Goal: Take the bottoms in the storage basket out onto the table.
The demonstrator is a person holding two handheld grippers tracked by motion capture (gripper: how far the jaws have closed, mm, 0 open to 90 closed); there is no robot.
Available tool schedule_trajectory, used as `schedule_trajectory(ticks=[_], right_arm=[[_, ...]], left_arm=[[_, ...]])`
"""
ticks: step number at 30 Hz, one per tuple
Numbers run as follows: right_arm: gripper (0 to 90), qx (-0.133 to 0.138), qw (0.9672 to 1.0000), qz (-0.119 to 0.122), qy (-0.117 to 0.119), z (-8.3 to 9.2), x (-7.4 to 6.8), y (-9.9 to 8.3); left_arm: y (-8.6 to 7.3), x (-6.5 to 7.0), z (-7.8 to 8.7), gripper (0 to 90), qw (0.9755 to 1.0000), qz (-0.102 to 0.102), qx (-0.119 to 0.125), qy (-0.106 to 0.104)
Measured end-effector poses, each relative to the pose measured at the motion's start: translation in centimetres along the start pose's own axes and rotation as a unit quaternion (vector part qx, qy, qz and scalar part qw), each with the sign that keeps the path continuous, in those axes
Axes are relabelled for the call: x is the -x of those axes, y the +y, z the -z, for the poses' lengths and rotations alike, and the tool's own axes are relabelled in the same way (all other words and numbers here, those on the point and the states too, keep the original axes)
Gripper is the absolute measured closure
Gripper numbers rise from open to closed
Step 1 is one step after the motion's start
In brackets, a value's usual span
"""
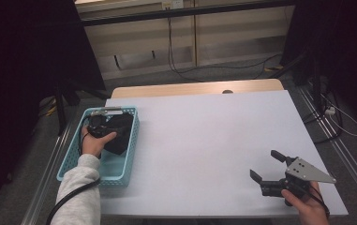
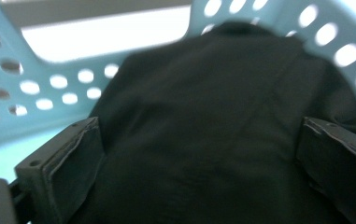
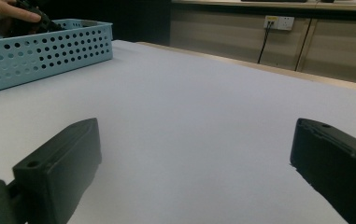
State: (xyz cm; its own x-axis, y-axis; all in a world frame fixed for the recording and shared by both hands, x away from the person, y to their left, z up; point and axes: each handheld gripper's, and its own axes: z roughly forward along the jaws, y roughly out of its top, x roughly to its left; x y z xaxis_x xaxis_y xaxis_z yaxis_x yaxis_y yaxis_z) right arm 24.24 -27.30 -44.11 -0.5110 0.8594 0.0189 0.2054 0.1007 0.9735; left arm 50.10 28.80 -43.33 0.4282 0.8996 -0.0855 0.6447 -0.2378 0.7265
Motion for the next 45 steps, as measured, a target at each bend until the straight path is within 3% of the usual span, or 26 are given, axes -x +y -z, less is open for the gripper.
schedule_trajectory(ticks=[2,7,11,21,30,33,35,45], right_arm=[[1.2,0.000,1.0000,0.000,0.000,0.0,0.0,0.0],[1.2,0.000,1.0000,0.000,0.001,0.0,0.0,0.0],[1.2,-0.002,1.0000,0.002,0.002,0.0,-0.1,0.0],[1.2,-0.005,0.9999,0.008,0.008,0.0,-0.2,0.0],[1.5,-0.006,0.9999,0.010,0.007,0.0,-0.2,0.0],[1.5,-0.005,0.9999,0.009,0.007,0.0,-0.2,0.1],[1.5,-0.005,0.9999,0.009,0.008,0.0,-0.2,0.1],[1.5,-0.005,0.9999,0.009,0.009,0.0,-0.2,0.1]], left_arm=[[-0.3,-0.3,-0.4,0.3,0.9998,0.018,-0.011,-0.005],[-0.8,-0.7,-1.1,0.2,0.9989,0.038,-0.022,-0.014],[-0.7,-0.3,-1.6,0.3,0.9993,0.025,-0.029,-0.005],[-1.1,0.1,-2.0,2.0,0.9984,0.051,-0.025,-0.002],[-1.1,0.2,-1.3,25.5,0.9973,0.064,-0.025,-0.027],[-1.1,0.2,-1.2,41.0,0.9955,0.073,-0.027,-0.054],[-1.1,0.2,-1.1,46.5,0.9947,0.079,-0.031,-0.058],[-0.4,0.7,-1.0,55.9,0.9927,0.087,-0.065,-0.053]])
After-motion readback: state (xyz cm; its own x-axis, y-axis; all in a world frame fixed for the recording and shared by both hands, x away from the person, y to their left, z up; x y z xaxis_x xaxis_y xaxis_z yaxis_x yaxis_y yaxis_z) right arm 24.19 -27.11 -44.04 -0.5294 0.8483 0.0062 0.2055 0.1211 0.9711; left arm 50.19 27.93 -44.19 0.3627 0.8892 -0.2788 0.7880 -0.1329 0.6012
